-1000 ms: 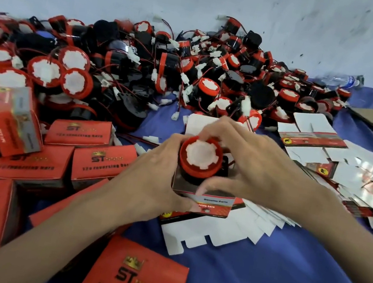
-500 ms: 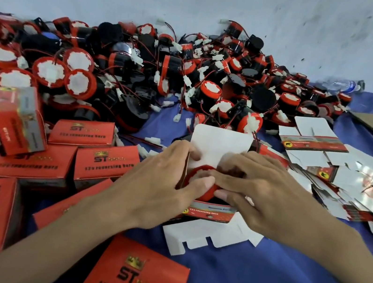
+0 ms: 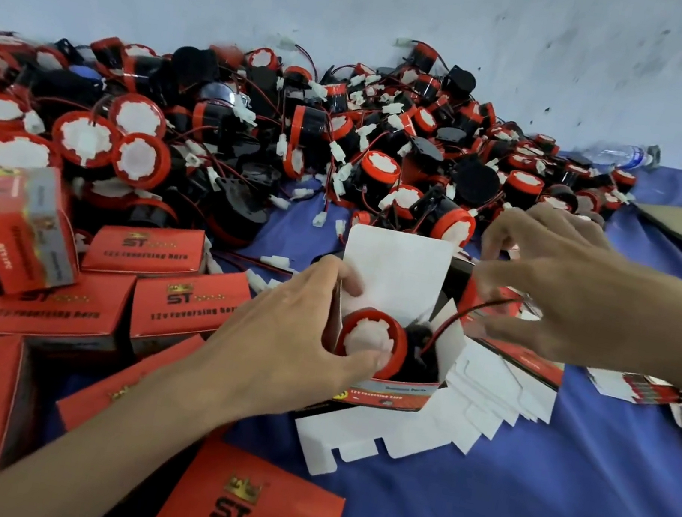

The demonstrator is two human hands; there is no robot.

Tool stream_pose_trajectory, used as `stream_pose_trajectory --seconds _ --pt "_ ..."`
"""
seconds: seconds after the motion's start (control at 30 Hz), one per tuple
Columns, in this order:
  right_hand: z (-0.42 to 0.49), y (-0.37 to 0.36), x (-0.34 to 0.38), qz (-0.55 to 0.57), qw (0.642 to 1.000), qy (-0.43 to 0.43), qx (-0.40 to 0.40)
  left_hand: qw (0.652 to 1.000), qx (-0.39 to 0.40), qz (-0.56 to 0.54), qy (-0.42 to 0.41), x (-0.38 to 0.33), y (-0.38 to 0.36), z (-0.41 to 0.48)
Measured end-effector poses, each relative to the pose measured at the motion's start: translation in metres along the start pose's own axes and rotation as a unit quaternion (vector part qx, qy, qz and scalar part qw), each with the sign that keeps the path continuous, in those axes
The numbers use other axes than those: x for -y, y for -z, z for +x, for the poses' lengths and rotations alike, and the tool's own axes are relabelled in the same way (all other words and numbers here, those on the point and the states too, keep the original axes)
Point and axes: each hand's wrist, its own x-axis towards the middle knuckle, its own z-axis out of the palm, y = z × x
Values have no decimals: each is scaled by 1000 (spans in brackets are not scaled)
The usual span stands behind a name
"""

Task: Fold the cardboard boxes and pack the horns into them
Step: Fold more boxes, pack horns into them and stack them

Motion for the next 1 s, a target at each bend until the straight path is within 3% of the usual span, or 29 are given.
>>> stream_pose_trajectory --seconds 0.1,0.2,0.3,0.4,0.5,0.6,0.87,1.0 --pt "-5 10 1 104 991 19 -86 1000 -2 1 -1 0 0 0" --pt "-15 25 7 123 979 57 -153 1000 -3 11 3 0 0 0" --pt "-14 26 30 163 966 104 -169 1000 3 12 2 0 0 0" --pt "-3 15 54 62 973 89 -203 1000 1 1 3 -1 0 0" --pt "11 3 77 -48 990 11 -131 1000 -4 -6 -6 -2 -1 0" --pt "21 -5 86 -39 996 -52 -56 1000 -6 -9 -8 -1 -1 -1" --pt "27 -13 72 -51 993 -90 -63 1000 -6 9 -24 0 -2 -1" --pt "20 -19 60 -39 996 -61 -58 999 -2 15 -32 1 -3 -1"
